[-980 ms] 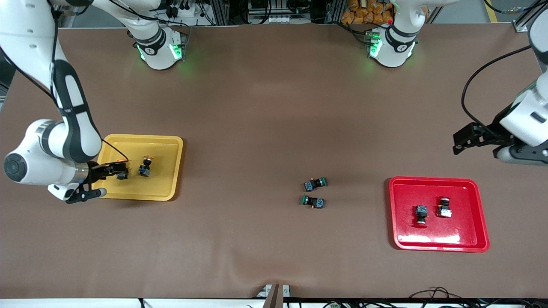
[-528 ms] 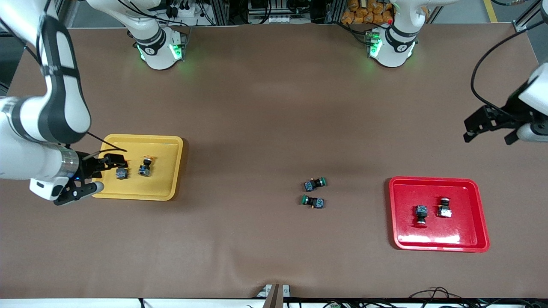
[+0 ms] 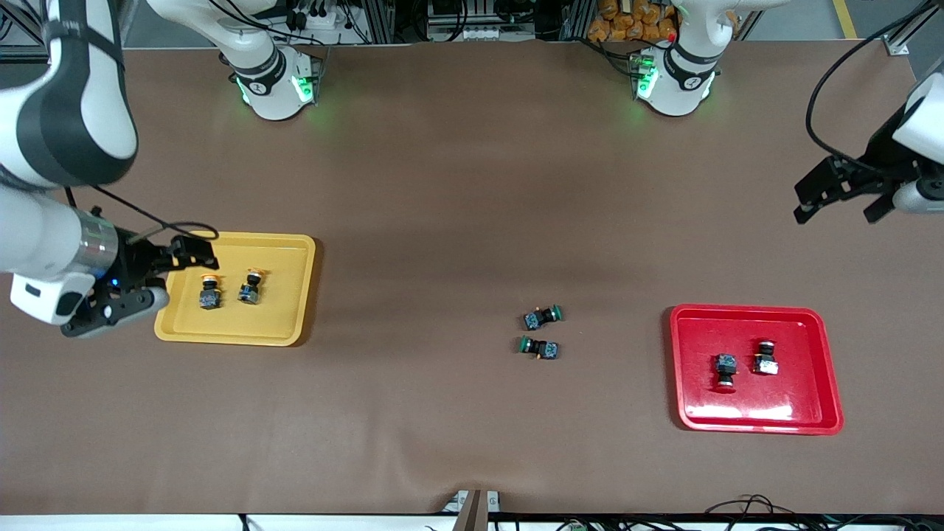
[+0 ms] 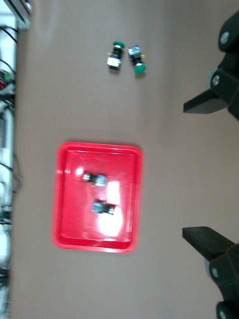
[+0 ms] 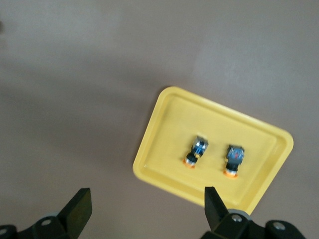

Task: Place red and yellow buttons in trays

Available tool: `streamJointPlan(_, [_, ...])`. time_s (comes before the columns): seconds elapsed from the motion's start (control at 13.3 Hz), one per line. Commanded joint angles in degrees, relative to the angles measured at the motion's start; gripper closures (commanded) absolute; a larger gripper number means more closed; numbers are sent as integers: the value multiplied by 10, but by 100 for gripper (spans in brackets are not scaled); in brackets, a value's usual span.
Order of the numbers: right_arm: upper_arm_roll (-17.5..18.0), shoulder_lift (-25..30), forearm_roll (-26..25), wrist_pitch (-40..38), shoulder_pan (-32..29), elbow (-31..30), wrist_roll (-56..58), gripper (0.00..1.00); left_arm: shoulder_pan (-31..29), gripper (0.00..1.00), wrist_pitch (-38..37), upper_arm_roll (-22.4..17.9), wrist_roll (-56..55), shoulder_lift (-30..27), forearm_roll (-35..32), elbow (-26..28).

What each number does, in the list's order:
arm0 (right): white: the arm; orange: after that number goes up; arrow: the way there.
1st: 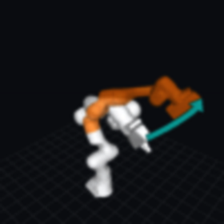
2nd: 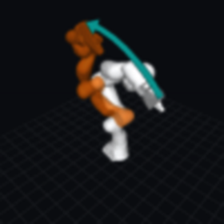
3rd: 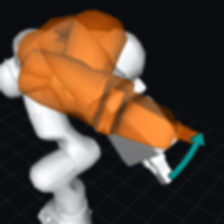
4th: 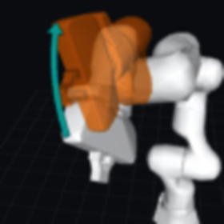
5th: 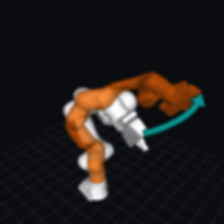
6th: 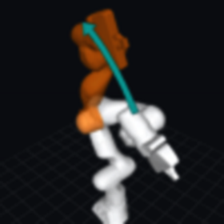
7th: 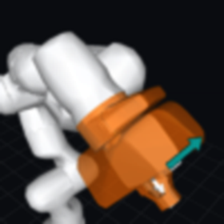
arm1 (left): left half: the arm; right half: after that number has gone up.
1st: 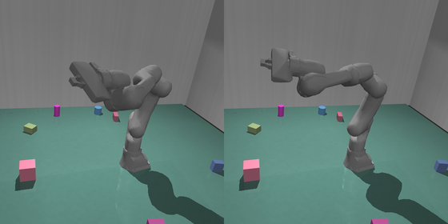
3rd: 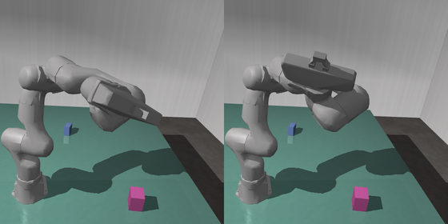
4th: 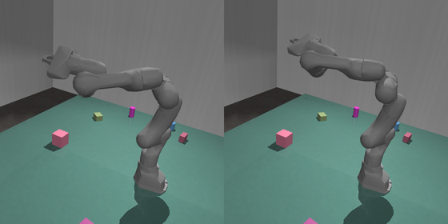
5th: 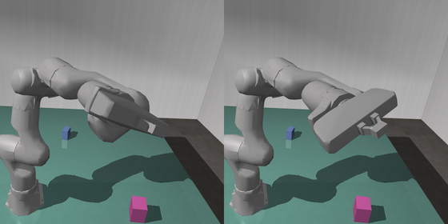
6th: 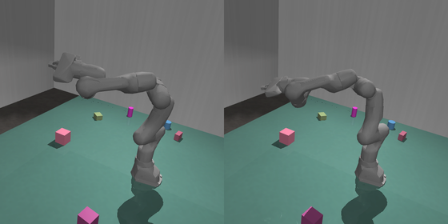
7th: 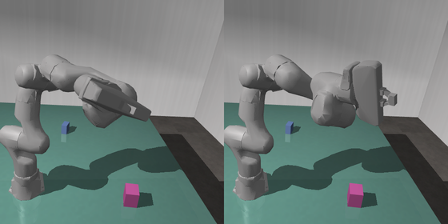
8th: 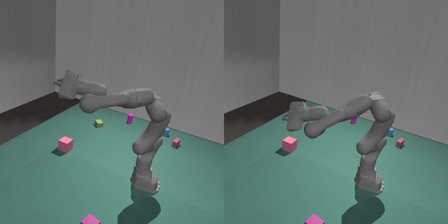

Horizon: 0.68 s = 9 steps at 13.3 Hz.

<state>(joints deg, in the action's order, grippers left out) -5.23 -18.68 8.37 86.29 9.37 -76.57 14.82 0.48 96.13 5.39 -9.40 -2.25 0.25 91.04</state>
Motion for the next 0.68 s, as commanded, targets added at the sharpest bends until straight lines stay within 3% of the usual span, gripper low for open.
streamJointPlan(0.0, [-21,48,-32,-40,12,-2,-12,0,6,0,-74,17,-122,-8,-4,-12])
streamJointPlan(0.23, [-100,83,-41,-58,42,-3,26,0,12,0,-72,27,-133,21,-6,-54])
streamJointPlan(0.6, [-145,102,-42,-68,47,-15,49,0,-18,0,-81,29,-58,23,-1,-53])
